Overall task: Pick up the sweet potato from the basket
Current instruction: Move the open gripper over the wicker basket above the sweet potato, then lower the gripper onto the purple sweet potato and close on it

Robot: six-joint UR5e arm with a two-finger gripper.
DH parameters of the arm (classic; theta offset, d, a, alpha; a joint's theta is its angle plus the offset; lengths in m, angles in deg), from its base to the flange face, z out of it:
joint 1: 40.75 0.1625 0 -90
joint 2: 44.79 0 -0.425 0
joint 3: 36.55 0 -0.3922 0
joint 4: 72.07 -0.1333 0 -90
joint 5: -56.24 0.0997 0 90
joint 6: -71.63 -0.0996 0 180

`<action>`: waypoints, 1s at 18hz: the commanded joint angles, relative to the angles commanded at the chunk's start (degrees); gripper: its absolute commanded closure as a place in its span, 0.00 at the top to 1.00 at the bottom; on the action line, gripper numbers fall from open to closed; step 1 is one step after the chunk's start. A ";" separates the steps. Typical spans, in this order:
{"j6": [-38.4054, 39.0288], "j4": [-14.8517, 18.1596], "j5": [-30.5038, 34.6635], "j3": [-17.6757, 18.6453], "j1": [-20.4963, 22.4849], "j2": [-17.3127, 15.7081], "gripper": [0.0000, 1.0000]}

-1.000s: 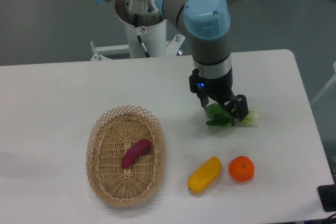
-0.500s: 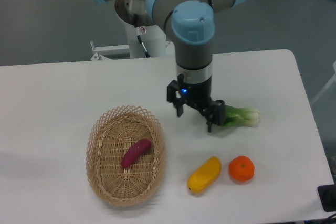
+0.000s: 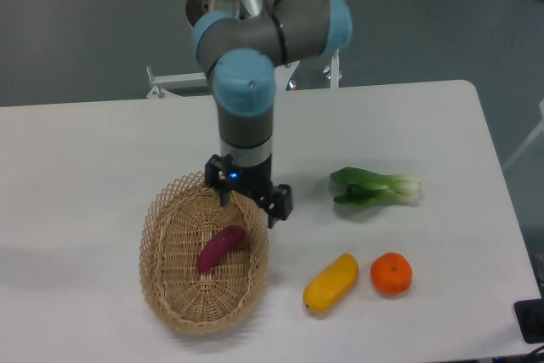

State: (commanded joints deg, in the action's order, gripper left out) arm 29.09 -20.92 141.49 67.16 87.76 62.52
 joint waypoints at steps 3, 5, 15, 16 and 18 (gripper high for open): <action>-0.70 -0.18 0.09 0.00 -1.15 2.81 1.00; -0.44 -0.35 0.17 0.00 -1.33 4.21 1.00; -0.70 -3.42 0.53 -0.79 -2.47 8.00 1.00; -0.70 -3.95 0.61 -0.79 -2.47 8.26 1.00; -0.70 -4.57 0.70 -0.79 -2.56 8.70 1.00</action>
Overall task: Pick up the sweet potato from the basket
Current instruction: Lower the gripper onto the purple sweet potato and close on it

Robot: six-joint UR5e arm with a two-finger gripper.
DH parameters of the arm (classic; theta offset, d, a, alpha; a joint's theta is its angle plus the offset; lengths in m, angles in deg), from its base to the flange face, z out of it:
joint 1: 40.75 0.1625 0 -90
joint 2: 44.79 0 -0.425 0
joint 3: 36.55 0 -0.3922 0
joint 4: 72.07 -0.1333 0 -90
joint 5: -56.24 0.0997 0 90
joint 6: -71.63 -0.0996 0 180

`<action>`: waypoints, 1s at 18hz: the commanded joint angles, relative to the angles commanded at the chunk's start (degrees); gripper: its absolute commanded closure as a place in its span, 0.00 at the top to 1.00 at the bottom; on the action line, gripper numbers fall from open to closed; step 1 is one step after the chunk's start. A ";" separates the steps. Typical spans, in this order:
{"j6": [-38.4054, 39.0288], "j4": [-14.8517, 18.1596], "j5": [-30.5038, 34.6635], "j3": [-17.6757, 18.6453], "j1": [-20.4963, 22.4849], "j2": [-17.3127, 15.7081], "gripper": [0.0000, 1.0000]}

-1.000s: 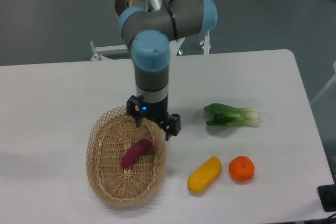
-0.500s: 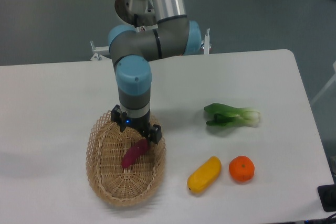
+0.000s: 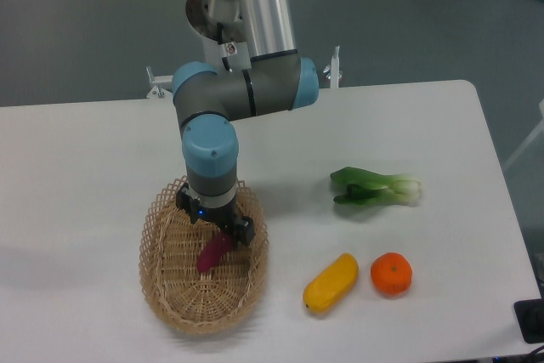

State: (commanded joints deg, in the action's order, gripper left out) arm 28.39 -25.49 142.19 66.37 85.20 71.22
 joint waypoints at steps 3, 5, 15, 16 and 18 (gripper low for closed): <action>0.00 -1.05 0.52 -0.09 -0.35 0.79 0.94; -0.09 -1.15 0.79 -0.26 -0.35 0.79 0.74; -0.35 -1.06 0.70 -1.05 -0.18 -0.08 0.16; -0.44 -1.06 0.70 -1.23 -0.18 -0.35 0.16; -0.44 -0.97 0.44 -1.58 0.17 -1.22 0.17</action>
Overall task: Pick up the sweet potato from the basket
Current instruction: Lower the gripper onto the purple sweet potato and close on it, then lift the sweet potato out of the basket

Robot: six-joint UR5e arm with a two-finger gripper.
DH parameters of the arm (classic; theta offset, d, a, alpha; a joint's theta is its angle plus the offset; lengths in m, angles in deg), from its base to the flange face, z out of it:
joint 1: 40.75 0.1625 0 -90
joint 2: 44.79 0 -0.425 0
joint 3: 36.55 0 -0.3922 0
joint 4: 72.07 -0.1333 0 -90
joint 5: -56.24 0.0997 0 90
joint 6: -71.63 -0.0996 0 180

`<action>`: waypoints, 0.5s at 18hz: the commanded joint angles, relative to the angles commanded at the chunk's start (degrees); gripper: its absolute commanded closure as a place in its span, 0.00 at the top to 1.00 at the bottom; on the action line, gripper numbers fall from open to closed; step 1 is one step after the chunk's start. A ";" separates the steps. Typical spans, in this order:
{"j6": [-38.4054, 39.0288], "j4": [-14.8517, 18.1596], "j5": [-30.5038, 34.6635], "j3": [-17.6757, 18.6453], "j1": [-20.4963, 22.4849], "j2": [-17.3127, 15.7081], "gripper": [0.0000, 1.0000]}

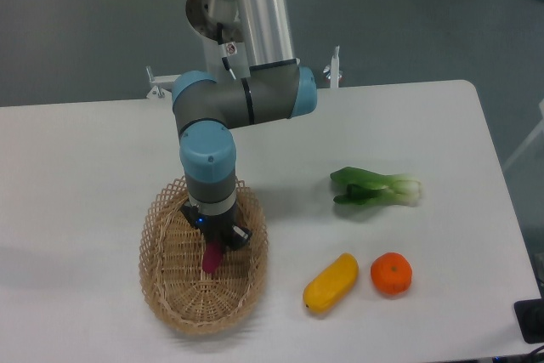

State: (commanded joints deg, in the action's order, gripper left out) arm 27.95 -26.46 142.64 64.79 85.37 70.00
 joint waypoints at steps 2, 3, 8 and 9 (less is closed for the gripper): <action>-2.45 0.09 0.26 -0.26 1.31 -2.19 0.17; -3.59 0.35 0.00 -0.61 1.93 -2.98 0.17; -7.28 1.32 -1.84 -3.34 8.87 -6.77 0.16; -9.12 1.32 -2.63 -3.43 10.45 -7.82 0.16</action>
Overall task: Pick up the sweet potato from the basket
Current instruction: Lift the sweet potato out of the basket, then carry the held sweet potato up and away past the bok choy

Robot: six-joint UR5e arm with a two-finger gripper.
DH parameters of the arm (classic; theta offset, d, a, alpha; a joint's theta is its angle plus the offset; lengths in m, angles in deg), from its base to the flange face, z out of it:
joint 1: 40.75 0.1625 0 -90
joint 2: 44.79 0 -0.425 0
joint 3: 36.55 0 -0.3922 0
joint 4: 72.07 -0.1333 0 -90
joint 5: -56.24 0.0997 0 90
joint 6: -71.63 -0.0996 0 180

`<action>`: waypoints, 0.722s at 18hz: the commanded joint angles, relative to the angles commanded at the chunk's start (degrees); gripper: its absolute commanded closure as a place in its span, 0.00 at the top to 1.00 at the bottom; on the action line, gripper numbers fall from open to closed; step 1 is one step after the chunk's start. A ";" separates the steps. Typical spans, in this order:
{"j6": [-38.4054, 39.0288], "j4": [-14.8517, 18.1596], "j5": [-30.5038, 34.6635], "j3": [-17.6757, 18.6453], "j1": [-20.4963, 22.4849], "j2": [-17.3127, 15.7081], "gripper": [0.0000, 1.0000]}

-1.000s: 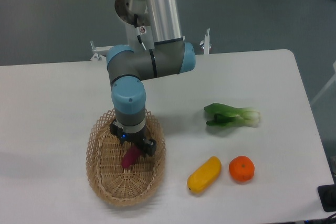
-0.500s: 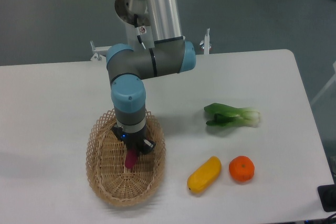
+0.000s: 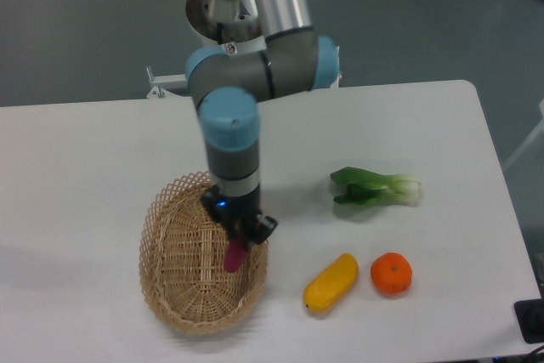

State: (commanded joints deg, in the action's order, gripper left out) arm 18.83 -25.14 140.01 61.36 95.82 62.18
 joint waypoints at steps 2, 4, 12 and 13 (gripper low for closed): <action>-4.13 0.35 -0.10 -0.79 3.51 -1.33 0.16; -9.22 2.27 -0.18 -1.75 6.85 -1.42 0.16; -26.28 12.12 -0.62 -8.87 17.67 -1.77 0.15; -27.69 12.13 -1.23 -9.31 18.99 -1.68 0.15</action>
State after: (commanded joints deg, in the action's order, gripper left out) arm -8.86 -13.01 138.77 52.04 114.81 60.50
